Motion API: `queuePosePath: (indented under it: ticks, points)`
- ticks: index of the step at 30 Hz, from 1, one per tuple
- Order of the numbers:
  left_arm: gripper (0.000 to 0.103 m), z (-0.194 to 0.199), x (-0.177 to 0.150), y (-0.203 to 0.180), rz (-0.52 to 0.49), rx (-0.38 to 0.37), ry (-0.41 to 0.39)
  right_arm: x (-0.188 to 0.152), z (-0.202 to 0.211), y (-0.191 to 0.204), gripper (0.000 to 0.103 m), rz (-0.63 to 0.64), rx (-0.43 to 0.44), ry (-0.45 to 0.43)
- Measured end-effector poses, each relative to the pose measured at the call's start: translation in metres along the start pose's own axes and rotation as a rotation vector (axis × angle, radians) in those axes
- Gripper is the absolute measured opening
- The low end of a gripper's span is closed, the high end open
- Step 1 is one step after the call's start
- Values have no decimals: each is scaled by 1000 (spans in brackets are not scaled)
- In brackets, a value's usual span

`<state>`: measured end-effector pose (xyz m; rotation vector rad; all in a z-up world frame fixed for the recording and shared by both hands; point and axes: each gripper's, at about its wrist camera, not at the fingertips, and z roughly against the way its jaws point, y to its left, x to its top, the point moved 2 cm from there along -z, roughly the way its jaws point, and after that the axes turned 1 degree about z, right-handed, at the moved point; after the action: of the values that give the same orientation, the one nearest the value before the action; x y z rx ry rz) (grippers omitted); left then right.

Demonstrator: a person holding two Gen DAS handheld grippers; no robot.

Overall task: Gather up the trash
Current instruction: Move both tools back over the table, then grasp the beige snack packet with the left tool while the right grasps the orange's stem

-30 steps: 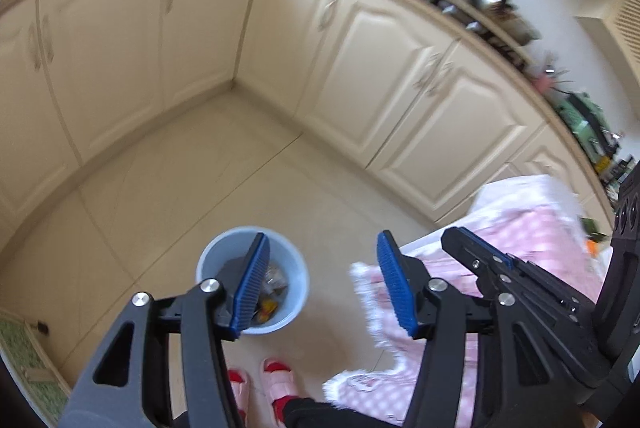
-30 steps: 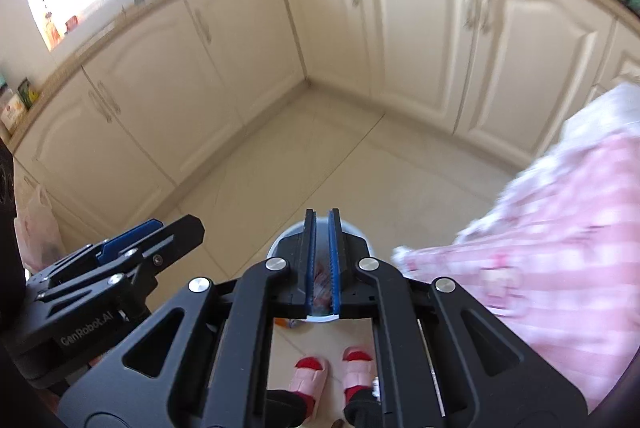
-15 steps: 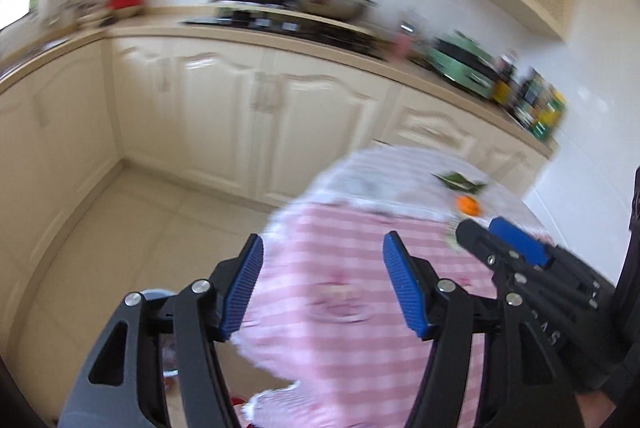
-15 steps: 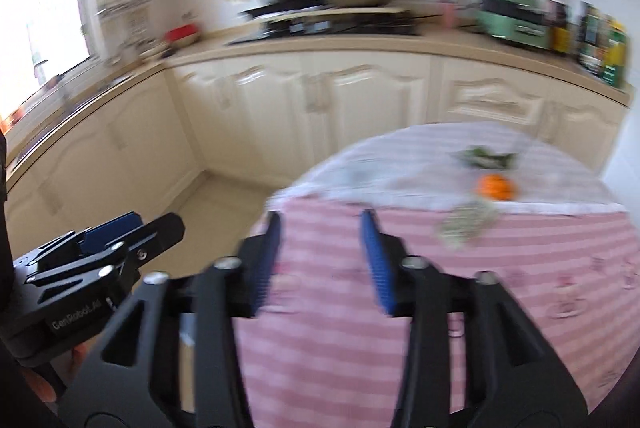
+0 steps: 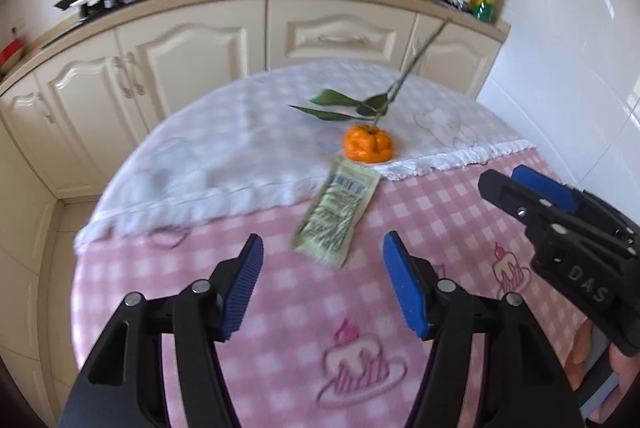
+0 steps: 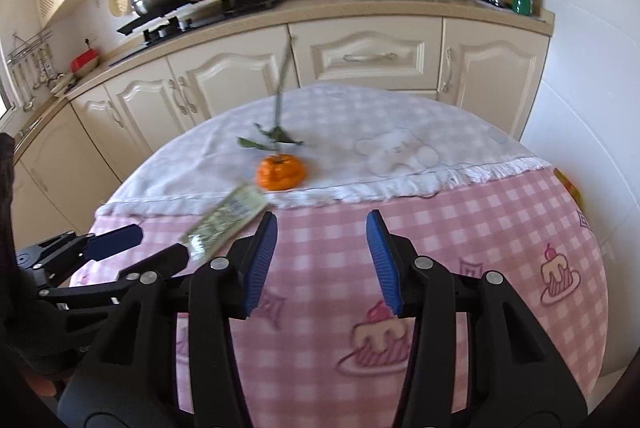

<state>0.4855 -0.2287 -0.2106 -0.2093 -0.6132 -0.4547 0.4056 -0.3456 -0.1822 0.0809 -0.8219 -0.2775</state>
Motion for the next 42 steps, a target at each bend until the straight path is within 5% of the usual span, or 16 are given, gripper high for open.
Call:
queuePosePath:
  ticks: [9,12,14,20,28,30,32,42]
  points:
    - [61,-41,12,-9,-70,20,59,13,-28,-15,49,-5,17,33]
    - [30,-41,14,-10,-108,50,55,18,-32,-11,49,5,24,34]
    - [22,-39,14,-9,-110,32,58,20,-35,-8,49,9,30,37]
    - [15,-11,16,17,37,-117,-7,27,-46,6,49,17,74,47]
    - [15,26,31,66,176,-27,-128,49,-72,29,49,24,118,27]
    - [15,31,33,73,187,-11,-138,56,-81,31,36,15,100,17]
    - [15,36,33,80,191,-6,-144,60,-90,32,6,12,93,17]
    - [15,75,21,110,251,-34,-203,60,-33,65,3,72,152,-74]
